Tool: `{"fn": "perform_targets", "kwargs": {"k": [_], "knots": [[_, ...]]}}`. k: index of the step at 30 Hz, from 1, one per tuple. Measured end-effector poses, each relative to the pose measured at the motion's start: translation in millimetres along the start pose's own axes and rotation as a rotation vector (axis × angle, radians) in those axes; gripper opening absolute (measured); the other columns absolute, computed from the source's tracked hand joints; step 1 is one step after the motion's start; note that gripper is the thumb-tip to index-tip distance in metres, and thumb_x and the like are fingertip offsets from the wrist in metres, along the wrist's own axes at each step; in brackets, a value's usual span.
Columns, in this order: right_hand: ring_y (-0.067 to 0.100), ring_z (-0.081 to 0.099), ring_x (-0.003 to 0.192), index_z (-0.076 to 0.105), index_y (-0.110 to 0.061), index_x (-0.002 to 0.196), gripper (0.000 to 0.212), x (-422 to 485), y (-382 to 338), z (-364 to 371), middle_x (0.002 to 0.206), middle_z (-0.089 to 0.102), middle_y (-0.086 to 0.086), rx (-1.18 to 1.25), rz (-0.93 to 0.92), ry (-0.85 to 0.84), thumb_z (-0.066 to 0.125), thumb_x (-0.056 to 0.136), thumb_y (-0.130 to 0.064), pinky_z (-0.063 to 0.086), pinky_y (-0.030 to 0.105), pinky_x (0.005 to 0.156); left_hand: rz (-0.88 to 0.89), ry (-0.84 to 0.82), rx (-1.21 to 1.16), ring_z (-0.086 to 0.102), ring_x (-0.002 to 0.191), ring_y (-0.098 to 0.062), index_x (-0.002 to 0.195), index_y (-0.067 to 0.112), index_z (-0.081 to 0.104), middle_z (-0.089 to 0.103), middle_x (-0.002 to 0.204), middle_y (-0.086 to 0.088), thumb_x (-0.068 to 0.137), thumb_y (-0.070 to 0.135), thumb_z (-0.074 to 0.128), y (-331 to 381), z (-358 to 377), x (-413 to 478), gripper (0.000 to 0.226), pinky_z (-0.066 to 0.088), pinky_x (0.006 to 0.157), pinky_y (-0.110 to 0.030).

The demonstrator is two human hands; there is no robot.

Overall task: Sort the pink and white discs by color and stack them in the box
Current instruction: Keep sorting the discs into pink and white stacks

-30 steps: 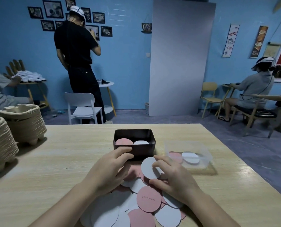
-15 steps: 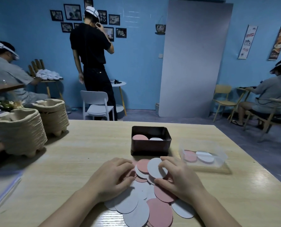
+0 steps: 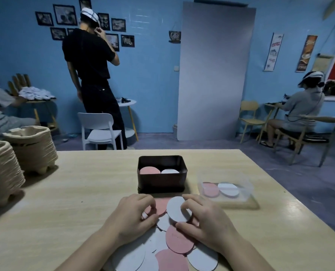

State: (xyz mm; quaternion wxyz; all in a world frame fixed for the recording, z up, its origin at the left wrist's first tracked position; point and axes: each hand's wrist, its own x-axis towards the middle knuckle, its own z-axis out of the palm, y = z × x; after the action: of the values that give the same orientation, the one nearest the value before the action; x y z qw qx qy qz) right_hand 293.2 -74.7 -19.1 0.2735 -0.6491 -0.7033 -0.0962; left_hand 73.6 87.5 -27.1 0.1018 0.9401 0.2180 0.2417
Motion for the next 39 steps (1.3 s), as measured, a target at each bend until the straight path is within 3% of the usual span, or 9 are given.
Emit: {"fn": "perform_targets", "kwargs": {"k": [8,12,16,21,25,30,33,37,39], "knots": [[0.012,0.058,0.119,0.053,-0.031,0.09,0.037,-0.9,-2.8,-2.1,0.131,0.062,-0.01,-0.008,0.003,-0.001,0.065,0.081,-0.064,0.048,0.027,0.087,-0.042,0.086,-0.046,0.046,0.08,0.004,0.085,0.042,0.046,0.048,0.078,0.026,0.083,0.056,0.067,0.6,-7.9,-13.2,0.026,0.037,0.073,-0.027],[0.011,0.058,0.12,0.054,-0.03,0.09,0.038,0.7,-5.4,-2.2,0.13,0.063,-0.01,-0.031,0.002,0.005,0.064,0.081,-0.065,0.045,0.024,0.086,-0.01,0.19,-0.034,0.055,0.105,0.002,0.098,0.038,0.054,0.061,0.106,0.026,0.084,0.047,0.072,0.2,-21.7,-30.9,0.024,0.046,0.087,-0.03],[0.013,0.059,0.116,0.059,-0.028,0.109,0.046,12.5,-22.1,6.8,0.129,0.062,-0.008,-0.011,-0.042,-0.004,0.064,0.08,-0.065,0.049,0.024,0.088,0.016,0.205,-0.077,0.052,0.125,0.002,0.107,0.03,0.061,0.061,0.129,0.016,0.085,0.048,0.072,-3.0,-24.4,-47.7,0.03,0.043,0.098,-0.016],[0.016,0.061,0.103,0.057,-0.022,0.126,0.058,25.1,-46.1,26.9,0.124,0.064,-0.005,0.035,-0.173,0.048,0.072,0.082,-0.056,0.049,0.022,0.086,0.103,0.183,-0.053,0.059,0.119,-0.007,0.109,0.026,0.06,0.061,0.137,0.008,0.087,0.051,0.07,0.8,-17.4,-49.5,0.035,0.047,0.094,-0.02],[0.018,0.061,0.109,0.067,-0.02,0.109,0.047,22.9,-45.8,31.6,0.126,0.066,0.003,0.053,-0.238,0.132,0.06,0.091,-0.062,0.053,0.028,0.088,0.164,0.185,-0.018,0.062,0.113,-0.01,0.108,0.026,0.06,0.061,0.138,0.01,0.095,0.062,0.057,-0.7,-15.6,-48.1,0.038,0.048,0.088,-0.026],[0.017,0.059,0.118,0.067,-0.021,0.099,0.035,18.4,-42.0,32.3,0.13,0.064,0.003,0.071,-0.212,0.111,0.072,0.087,-0.054,0.051,0.028,0.093,0.163,0.185,-0.032,0.061,0.119,-0.008,0.109,0.028,0.061,0.06,0.14,0.011,0.09,0.059,0.064,0.4,-17.8,-47.8,0.036,0.049,0.088,-0.023],[0.013,0.058,0.122,0.066,-0.026,0.107,0.036,14.0,-39.5,29.0,0.135,0.062,-0.001,0.1,-0.161,0.106,0.068,0.089,-0.058,0.049,0.024,0.096,0.15,0.22,-0.054,0.061,0.109,-0.002,0.111,0.03,0.062,0.063,0.131,0.02,0.097,0.059,0.056,-0.1,-22.6,-50.2,0.033,0.052,0.08,-0.023],[0.014,0.059,0.12,0.068,-0.026,0.109,0.037,15.6,-40.4,29.2,0.133,0.062,-0.002,0.086,-0.189,0.094,0.07,0.087,-0.055,0.051,0.027,0.095,0.166,0.214,-0.053,0.061,0.1,-0.001,0.12,0.032,0.065,0.064,0.117,0.025,0.092,0.034,0.066,2.4,-24.0,-49.8,0.028,0.049,0.075,-0.016],[0.013,0.059,0.12,0.067,-0.027,0.107,0.036,15.5,-40.0,28.6,0.133,0.062,-0.003,0.092,-0.177,0.084,0.068,0.087,-0.058,0.051,0.025,0.094,0.154,0.191,-0.004,0.062,0.098,-0.003,0.117,0.032,0.065,0.066,0.115,0.023,0.091,0.042,0.067,1.6,-24.8,-51.0,0.028,0.046,0.077,-0.019]]}}
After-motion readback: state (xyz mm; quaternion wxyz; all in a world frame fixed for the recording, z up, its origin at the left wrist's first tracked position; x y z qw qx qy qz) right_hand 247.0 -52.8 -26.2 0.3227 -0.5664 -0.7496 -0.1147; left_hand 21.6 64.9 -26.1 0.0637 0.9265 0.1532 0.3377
